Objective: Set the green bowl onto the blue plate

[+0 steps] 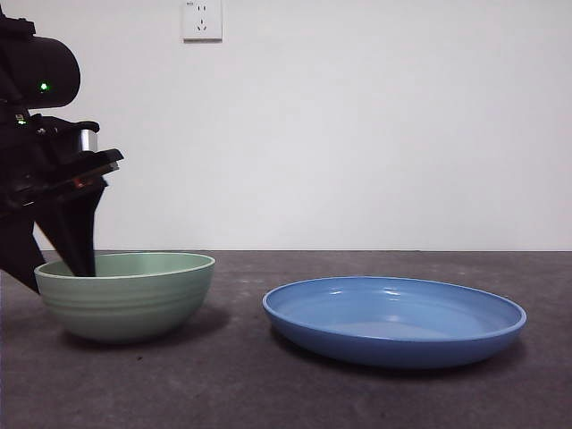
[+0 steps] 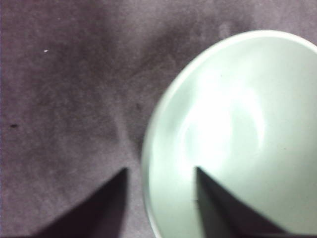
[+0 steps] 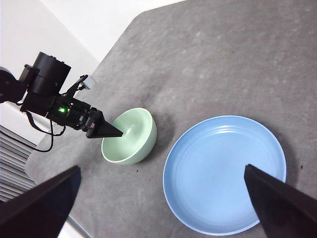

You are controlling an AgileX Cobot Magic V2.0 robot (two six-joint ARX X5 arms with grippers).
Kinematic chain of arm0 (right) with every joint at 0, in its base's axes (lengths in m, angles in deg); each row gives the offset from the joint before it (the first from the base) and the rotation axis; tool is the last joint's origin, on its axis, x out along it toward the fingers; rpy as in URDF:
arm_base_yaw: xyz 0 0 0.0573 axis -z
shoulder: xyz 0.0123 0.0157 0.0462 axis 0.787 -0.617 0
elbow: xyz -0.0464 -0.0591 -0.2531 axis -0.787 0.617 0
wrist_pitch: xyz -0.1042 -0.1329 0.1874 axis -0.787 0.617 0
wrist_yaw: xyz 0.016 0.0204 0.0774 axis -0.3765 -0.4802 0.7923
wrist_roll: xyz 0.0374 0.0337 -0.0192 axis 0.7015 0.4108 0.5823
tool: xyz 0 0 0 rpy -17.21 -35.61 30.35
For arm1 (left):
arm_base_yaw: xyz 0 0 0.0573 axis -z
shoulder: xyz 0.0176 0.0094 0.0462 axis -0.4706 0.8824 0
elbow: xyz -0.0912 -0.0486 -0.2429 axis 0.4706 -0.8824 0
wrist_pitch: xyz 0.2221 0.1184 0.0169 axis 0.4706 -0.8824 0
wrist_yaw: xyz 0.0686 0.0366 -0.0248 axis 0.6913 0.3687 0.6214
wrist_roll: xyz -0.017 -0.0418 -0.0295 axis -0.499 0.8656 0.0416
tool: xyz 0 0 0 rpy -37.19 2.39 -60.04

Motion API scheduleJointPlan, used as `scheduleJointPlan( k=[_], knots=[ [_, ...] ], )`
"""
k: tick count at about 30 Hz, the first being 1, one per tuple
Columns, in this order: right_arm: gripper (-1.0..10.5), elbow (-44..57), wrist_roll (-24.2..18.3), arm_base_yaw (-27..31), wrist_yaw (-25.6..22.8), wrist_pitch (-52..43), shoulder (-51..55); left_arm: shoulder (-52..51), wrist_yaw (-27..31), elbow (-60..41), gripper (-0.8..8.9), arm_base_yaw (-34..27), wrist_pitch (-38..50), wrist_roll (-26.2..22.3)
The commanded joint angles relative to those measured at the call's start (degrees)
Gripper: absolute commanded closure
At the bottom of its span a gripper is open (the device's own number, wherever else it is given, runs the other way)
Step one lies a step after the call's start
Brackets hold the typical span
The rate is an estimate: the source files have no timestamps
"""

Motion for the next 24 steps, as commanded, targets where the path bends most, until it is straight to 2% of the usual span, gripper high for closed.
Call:
scheduleJointPlan(
  k=[1, 7, 15, 19, 24],
  knots=[
    [3.6, -0.9, -0.4, -0.2, 0.1, -0.2, -0.2, 1.0, -0.1, 1.2, 7.31, 0.1, 0.3, -0.2],
    [3.6, -0.9, -0.4, -0.2, 0.1, -0.2, -0.2, 1.0, -0.1, 1.2, 8.01, 0.1, 0.3, -0.2],
    [3.6, -0.9, -0.4, -0.2, 0.1, -0.2, -0.2, 1.0, -0.1, 1.7, 7.99, 0.1, 0.1, 0.1],
    [3.6, -0.9, -0.4, -0.2, 0.2, -0.1, -0.2, 1.0, -0.1, 3.1, 7.99, 0.8, -0.6, 2.1],
    [3.6, -0.9, -0.4, -0.2, 0.2, 0.1, -0.2, 1.3, -0.1, 7.7, 7.99, 3.5, -5.2, 3.4]
  ],
)
